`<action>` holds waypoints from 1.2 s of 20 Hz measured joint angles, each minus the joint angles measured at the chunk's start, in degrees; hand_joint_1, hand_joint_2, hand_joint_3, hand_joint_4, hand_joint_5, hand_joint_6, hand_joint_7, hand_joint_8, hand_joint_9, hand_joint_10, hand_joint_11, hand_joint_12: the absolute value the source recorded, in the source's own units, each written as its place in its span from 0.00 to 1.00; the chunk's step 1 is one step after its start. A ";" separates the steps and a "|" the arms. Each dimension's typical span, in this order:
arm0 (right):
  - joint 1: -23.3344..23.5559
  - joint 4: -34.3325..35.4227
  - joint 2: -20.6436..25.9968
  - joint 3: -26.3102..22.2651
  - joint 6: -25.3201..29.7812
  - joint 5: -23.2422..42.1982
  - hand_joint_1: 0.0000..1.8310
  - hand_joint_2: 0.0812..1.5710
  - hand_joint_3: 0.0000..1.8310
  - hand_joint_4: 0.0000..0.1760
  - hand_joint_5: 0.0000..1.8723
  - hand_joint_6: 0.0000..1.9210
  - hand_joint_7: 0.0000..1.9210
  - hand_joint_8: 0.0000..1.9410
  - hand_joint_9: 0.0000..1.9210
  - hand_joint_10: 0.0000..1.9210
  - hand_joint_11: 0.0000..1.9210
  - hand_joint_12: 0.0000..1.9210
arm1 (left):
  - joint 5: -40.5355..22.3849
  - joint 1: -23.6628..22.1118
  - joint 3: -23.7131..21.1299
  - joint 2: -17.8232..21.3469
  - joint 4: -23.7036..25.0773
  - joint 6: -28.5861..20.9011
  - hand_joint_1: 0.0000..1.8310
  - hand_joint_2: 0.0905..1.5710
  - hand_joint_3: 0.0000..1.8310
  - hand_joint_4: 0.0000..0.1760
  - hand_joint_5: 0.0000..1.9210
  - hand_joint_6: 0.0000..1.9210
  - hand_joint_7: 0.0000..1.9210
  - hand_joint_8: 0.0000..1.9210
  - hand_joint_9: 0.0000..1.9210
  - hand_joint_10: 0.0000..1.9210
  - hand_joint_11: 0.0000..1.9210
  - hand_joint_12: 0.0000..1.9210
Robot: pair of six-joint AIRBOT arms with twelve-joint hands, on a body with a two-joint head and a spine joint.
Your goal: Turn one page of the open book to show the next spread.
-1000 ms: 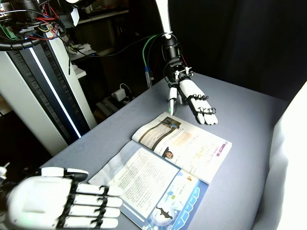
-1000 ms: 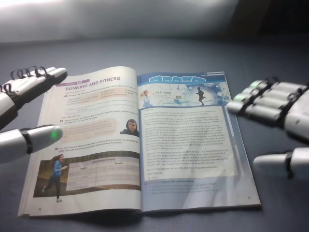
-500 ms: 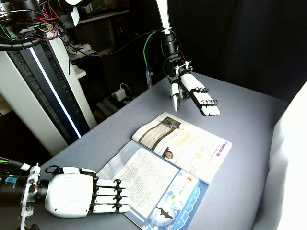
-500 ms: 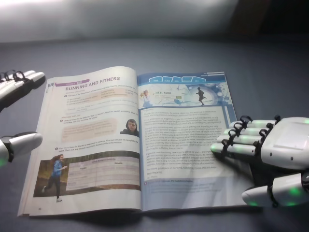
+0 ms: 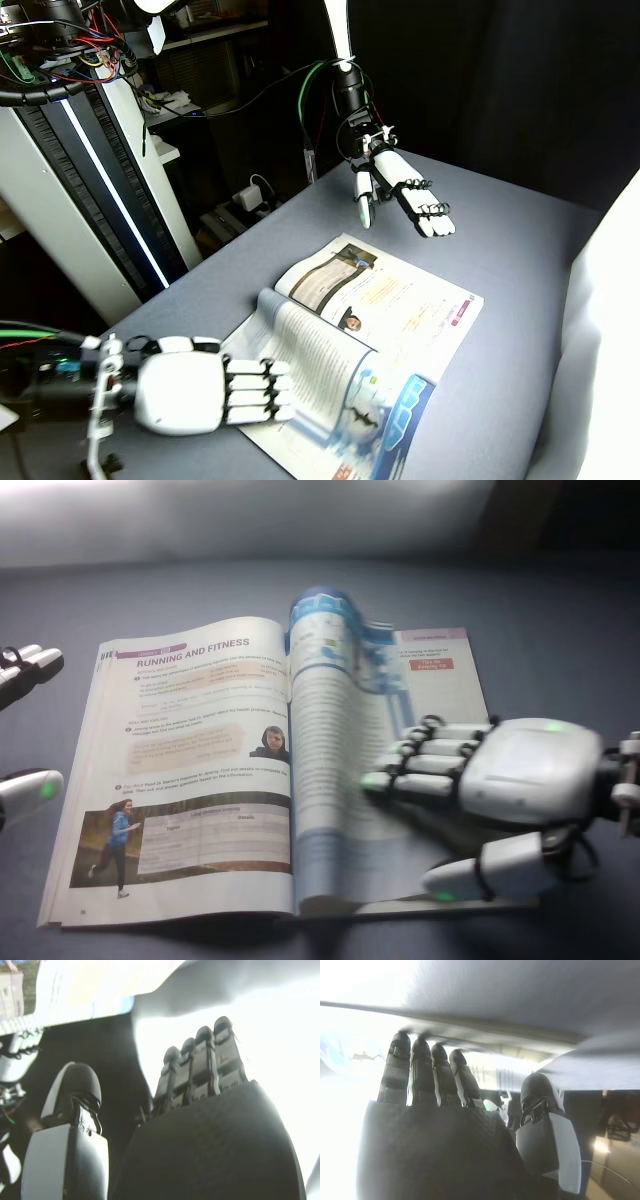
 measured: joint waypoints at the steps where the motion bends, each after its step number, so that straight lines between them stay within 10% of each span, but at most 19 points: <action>1: 0.85 -0.33 -1.38 0.79 0.00 0.37 0.00 0.77 0.00 0.00 0.00 0.00 0.00 0.00 0.00 0.00 0.00 0.00 | -0.09 0.35 0.00 -0.02 -0.17 -0.04 0.24 0.82 0.00 0.00 0.03 0.00 0.00 0.00 0.00 0.00 0.00 0.00; 12: 13.46 -6.80 -12.52 7.02 0.09 7.02 0.00 0.78 0.00 0.00 0.00 0.00 0.00 0.00 0.00 0.00 0.00 0.00 | -0.52 2.43 0.79 -1.77 -2.32 -0.31 0.09 0.86 0.01 0.00 0.02 0.01 0.01 0.00 0.00 0.00 0.00 0.00; 14: 14.82 -8.48 -13.94 7.26 0.44 8.11 0.00 0.76 0.00 0.00 0.00 0.00 0.00 0.00 0.00 0.00 0.00 0.00 | -0.61 2.43 1.25 -1.81 -2.51 -0.52 0.01 0.90 0.01 0.00 0.11 0.00 0.13 0.01 0.18 0.01 0.12 0.25; 15: 15.21 -8.87 -14.53 7.30 0.55 8.66 0.00 0.75 0.00 0.00 0.00 0.00 0.00 0.00 0.00 0.00 0.00 0.00 | -0.68 2.43 1.49 -1.81 -2.36 -0.52 0.00 0.93 0.02 0.22 0.14 0.01 0.10 0.00 0.06 0.01 0.02 0.07; 17: 16.04 -9.94 -15.28 7.41 2.12 10.54 0.00 0.73 0.00 0.03 0.00 0.00 0.00 0.00 0.00 0.00 0.00 0.00 | -0.79 2.43 1.49 -1.84 -1.73 -0.57 0.00 0.96 0.01 0.00 0.09 0.00 0.05 0.00 0.01 0.00 0.00 0.02; 19: 16.76 -10.64 -15.26 7.39 4.83 14.58 0.00 0.74 0.00 0.10 0.00 0.00 0.00 0.00 0.00 0.00 0.00 0.00 | -0.92 2.43 1.49 -1.84 -1.86 -0.61 0.24 0.85 0.00 0.00 0.15 0.01 0.04 0.00 0.00 0.00 0.00 0.00; 20: 17.16 -11.23 -15.10 6.93 5.46 16.06 0.00 0.75 0.00 0.01 0.00 0.00 0.00 0.00 0.00 0.00 0.00 0.00 | -1.09 2.43 1.49 -1.84 -2.38 -0.68 0.29 0.79 0.00 0.20 0.14 0.00 0.03 0.00 0.00 0.00 0.01 0.01; 21: 17.49 -11.87 -14.82 6.27 5.95 18.03 0.00 0.75 0.00 0.01 0.00 0.00 0.00 0.00 0.00 0.00 0.00 0.00 | -1.33 2.43 1.49 -1.84 -2.56 -0.63 0.34 0.72 0.03 0.30 0.19 0.01 0.09 0.02 0.07 0.00 0.00 0.32; 22: 17.84 -13.05 -13.90 5.22 6.05 20.48 0.00 0.74 0.00 0.15 0.00 0.00 0.00 0.00 0.00 0.00 0.00 0.00 | -1.60 2.43 1.49 -1.86 -2.47 -0.66 0.30 0.77 0.03 0.40 0.19 0.01 0.09 0.01 0.06 0.00 0.00 0.33; 23: 17.99 -13.16 -13.16 4.46 6.10 22.18 0.00 0.74 0.00 0.08 0.00 0.00 0.00 0.00 0.00 0.00 0.00 0.00 | -1.77 2.43 1.49 -1.90 -2.49 -0.68 0.26 0.82 0.02 0.44 0.19 0.00 0.09 0.00 0.06 0.00 0.00 0.37; 24: 18.08 -13.38 -11.96 3.89 6.10 23.98 0.01 0.74 0.00 0.08 0.00 0.00 0.00 0.00 0.00 0.00 0.00 0.00 | -1.75 2.43 1.49 -1.90 -2.60 -0.66 0.29 0.83 0.01 0.26 0.19 0.00 0.09 0.00 0.05 0.00 0.00 0.38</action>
